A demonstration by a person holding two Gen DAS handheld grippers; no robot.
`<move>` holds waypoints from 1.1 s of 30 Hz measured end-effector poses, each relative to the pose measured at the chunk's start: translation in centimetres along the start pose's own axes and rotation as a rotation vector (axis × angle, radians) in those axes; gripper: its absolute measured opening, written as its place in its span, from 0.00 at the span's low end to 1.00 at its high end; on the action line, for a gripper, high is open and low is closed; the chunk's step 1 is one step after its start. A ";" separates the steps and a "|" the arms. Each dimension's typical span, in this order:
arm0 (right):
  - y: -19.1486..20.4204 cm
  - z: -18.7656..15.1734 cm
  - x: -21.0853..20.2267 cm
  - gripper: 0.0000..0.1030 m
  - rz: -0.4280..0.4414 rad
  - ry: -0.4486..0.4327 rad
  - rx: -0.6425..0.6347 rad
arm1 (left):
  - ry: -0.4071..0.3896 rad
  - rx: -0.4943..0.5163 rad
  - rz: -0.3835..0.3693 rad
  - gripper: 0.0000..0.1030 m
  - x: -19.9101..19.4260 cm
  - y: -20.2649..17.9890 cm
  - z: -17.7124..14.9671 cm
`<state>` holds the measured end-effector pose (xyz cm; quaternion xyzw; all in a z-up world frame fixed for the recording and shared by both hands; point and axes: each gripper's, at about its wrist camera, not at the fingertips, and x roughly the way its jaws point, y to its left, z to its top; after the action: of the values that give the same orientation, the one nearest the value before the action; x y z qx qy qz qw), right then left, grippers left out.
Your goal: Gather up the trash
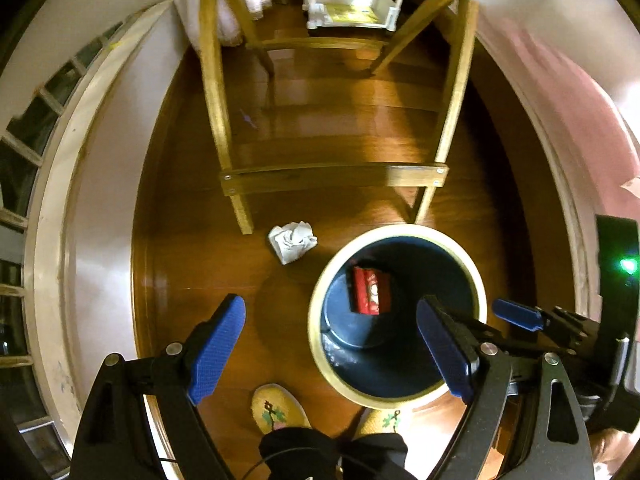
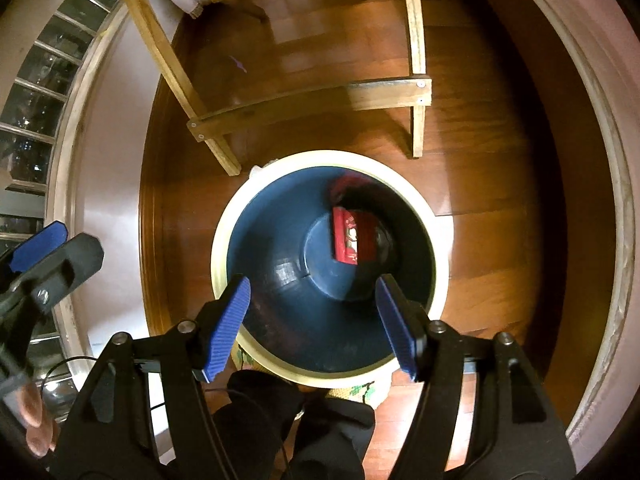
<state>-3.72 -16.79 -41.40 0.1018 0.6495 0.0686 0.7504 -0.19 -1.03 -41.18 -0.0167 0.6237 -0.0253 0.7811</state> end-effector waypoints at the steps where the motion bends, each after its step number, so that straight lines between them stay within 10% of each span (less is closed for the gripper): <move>1: 0.2 -0.1 0.1 0.61 -0.002 -0.013 -0.003 | -0.005 -0.004 0.003 0.86 0.3 0.5 -0.1; 22: 3.0 -1.4 5.3 0.61 -0.032 -0.236 0.157 | -0.110 0.092 0.011 0.74 13.2 8.3 0.8; 33: 0.1 -1.1 14.9 0.61 -0.068 -0.177 0.298 | -0.082 0.277 0.017 0.74 28.6 9.4 2.7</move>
<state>-2.59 -13.12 -55.83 0.1953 0.5869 -0.0632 0.7833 8.89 6.62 -68.99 0.0954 0.5818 -0.1039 0.8010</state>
